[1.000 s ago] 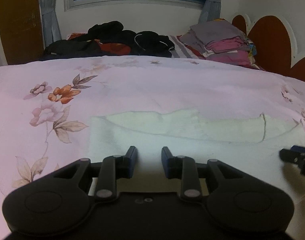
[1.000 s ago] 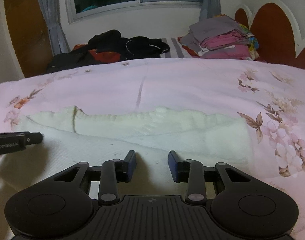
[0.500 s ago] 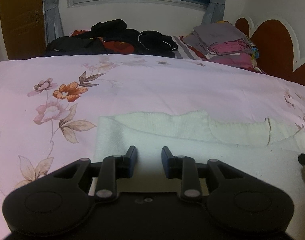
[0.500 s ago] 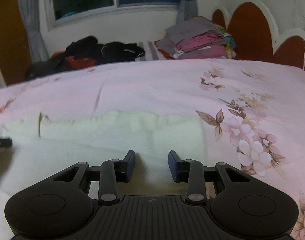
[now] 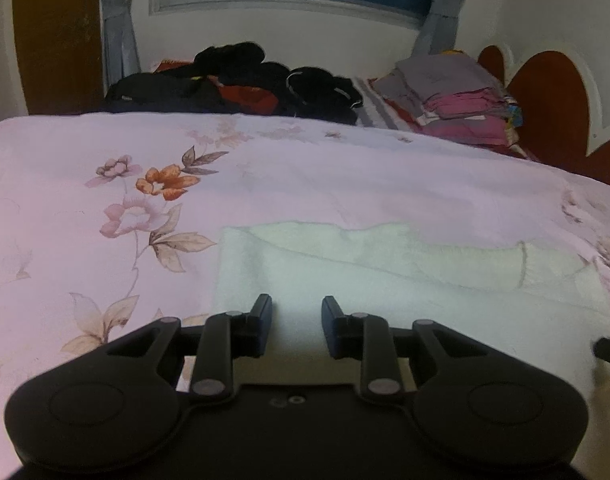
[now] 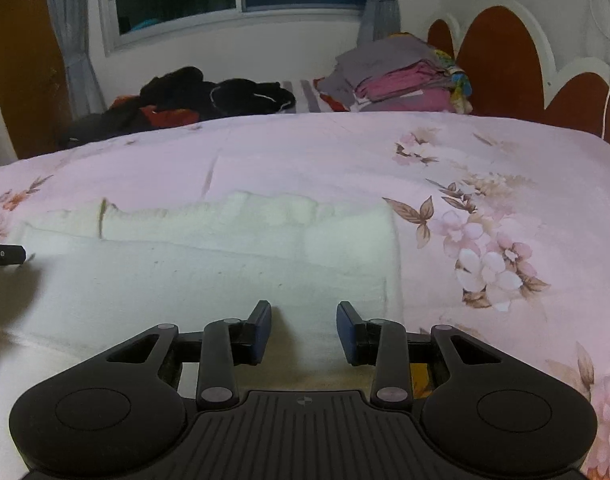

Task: Fold small clothes

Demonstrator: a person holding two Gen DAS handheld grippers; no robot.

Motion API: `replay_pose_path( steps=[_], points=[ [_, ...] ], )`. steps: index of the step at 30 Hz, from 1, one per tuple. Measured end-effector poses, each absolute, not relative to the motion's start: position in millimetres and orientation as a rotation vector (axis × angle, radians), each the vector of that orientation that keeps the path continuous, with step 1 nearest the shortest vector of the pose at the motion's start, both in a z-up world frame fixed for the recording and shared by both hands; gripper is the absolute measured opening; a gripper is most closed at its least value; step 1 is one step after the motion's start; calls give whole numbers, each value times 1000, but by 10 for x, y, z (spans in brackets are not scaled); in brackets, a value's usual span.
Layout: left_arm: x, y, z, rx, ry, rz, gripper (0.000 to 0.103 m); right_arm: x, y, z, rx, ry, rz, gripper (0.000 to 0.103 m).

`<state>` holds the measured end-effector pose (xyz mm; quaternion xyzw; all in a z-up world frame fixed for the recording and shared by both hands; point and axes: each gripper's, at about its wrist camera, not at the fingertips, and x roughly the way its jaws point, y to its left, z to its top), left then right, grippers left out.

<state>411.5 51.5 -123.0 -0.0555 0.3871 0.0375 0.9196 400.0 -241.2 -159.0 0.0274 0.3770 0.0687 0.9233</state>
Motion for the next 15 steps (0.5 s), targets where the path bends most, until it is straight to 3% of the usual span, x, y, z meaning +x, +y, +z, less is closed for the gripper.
replay_pose_path(
  steps=[7, 15],
  points=[
    [3718, 408, -1132, -104, 785, 19, 30, 3868, -2306, -1536, 31, 775, 184, 36],
    [3627, 468, -1391, -82, 825, 29, 33, 3759, -2459, -1701, 27, 802, 158, 36]
  ],
)
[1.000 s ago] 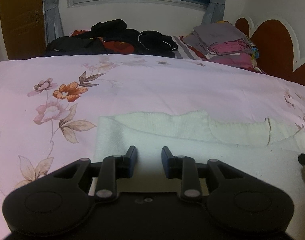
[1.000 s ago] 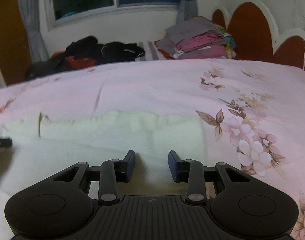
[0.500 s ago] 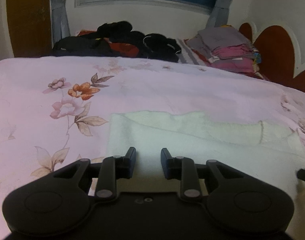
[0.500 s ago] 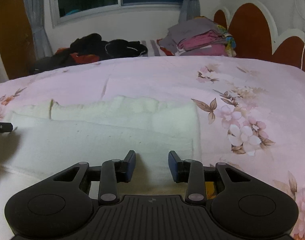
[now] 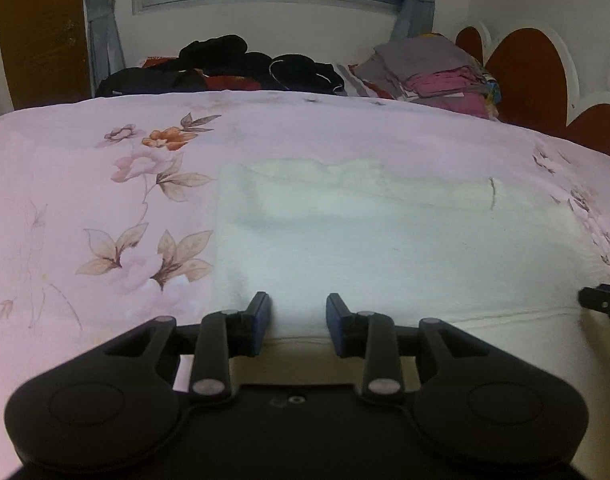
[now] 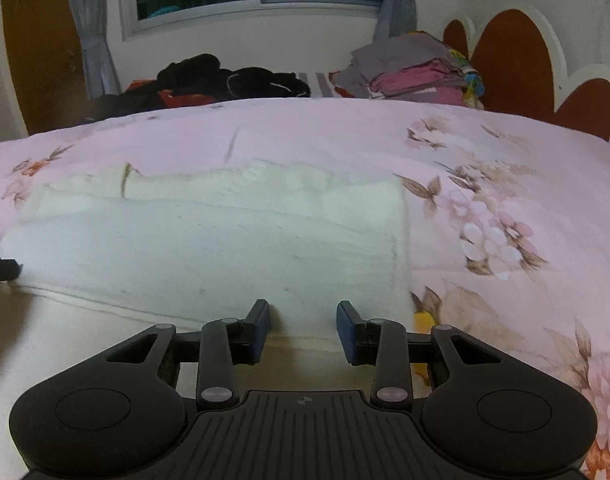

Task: Fold small clothes

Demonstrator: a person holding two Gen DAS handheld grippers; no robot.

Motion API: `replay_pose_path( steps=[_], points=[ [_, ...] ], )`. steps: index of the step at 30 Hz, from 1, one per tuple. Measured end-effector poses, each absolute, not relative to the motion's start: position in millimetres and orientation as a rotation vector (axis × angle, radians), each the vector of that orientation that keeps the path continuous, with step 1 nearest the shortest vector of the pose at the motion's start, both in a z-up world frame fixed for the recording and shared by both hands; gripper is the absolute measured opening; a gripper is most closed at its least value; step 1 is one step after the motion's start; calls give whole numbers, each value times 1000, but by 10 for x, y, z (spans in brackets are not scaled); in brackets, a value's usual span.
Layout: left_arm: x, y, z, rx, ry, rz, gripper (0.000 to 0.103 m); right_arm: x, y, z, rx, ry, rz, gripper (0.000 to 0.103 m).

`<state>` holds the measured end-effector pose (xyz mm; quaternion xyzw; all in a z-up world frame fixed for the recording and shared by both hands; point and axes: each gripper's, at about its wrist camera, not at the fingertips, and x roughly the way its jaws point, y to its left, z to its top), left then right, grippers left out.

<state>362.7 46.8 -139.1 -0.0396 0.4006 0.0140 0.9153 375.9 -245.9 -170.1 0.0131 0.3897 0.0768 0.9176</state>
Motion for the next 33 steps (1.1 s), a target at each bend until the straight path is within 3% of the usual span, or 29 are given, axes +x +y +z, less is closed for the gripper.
replay_pose_path(
  steps=[33],
  points=[
    [3572, 80, -1245, 51, 879, 174, 36, 3800, -2619, -1722, -62, 889, 225, 36]
  ],
)
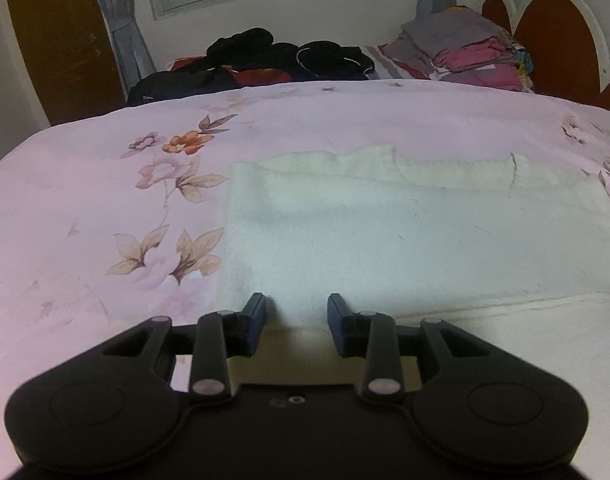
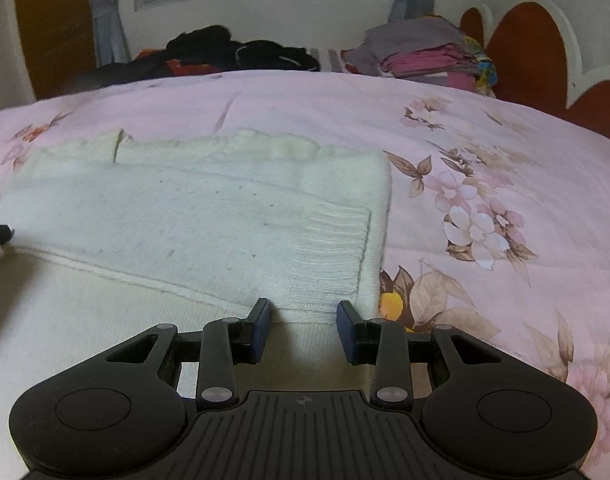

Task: Fold small clothes

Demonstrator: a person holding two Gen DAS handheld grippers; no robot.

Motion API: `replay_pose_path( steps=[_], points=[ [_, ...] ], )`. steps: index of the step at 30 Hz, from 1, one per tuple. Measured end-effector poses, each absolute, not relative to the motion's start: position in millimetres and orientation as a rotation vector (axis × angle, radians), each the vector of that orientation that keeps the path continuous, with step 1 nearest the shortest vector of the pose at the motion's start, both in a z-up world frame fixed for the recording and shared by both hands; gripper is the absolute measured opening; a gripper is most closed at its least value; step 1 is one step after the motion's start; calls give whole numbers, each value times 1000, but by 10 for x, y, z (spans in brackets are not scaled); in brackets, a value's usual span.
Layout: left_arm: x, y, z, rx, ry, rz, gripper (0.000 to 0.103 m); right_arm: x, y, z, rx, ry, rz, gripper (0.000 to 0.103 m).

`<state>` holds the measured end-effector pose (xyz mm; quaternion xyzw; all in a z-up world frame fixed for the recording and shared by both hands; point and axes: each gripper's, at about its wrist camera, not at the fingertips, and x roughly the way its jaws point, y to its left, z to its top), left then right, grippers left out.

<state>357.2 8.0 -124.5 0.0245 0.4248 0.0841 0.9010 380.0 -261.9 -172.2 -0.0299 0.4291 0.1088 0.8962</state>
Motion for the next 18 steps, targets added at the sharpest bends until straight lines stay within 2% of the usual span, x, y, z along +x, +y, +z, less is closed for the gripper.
replay_pose_path(
  steps=[8, 18],
  points=[
    [3221, -5, -1021, 48, 873, 162, 43, 3631, -2713, -1538, -4, 908, 287, 37],
    [2576, 6, -735, 20, 838, 114, 50, 2767, -2733, -1201, 25, 836, 347, 37]
  ],
)
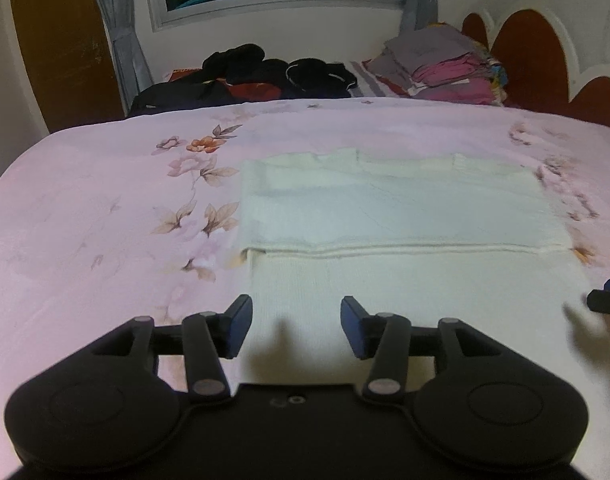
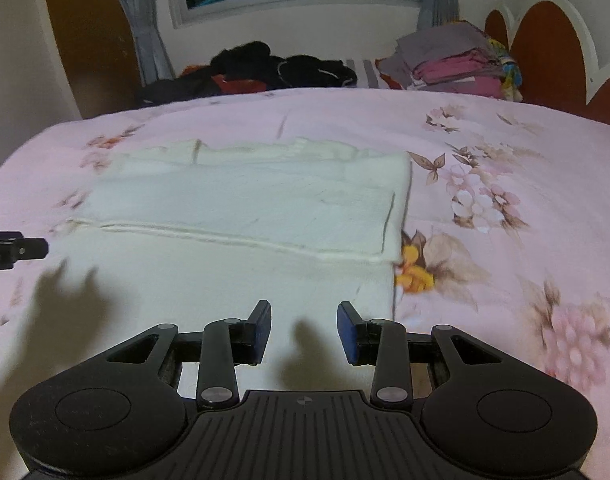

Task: Fold small clothes
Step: 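Move both open grippers to the ribbed hem of the sweater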

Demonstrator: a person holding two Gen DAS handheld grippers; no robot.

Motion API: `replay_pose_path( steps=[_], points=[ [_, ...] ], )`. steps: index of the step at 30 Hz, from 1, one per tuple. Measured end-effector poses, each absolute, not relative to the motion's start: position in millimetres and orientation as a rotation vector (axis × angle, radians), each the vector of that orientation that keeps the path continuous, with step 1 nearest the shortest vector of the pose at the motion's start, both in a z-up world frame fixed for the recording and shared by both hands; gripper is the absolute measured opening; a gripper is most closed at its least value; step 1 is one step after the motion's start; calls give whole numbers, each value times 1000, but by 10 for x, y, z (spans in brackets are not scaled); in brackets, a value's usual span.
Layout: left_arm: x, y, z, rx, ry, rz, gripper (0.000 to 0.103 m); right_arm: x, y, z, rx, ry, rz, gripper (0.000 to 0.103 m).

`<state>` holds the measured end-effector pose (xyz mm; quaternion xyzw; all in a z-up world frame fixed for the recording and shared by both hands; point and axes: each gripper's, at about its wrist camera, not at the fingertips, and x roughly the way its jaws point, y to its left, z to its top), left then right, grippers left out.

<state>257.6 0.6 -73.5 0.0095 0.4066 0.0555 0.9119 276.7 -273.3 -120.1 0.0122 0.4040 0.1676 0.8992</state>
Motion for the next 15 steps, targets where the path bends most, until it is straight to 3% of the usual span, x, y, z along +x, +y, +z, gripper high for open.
replay_pose_path(
  steps=[15],
  points=[
    [1254, 336, -706, -3, 831, 22, 61, 1165, -2845, -970, 48, 825, 268, 37]
  ],
)
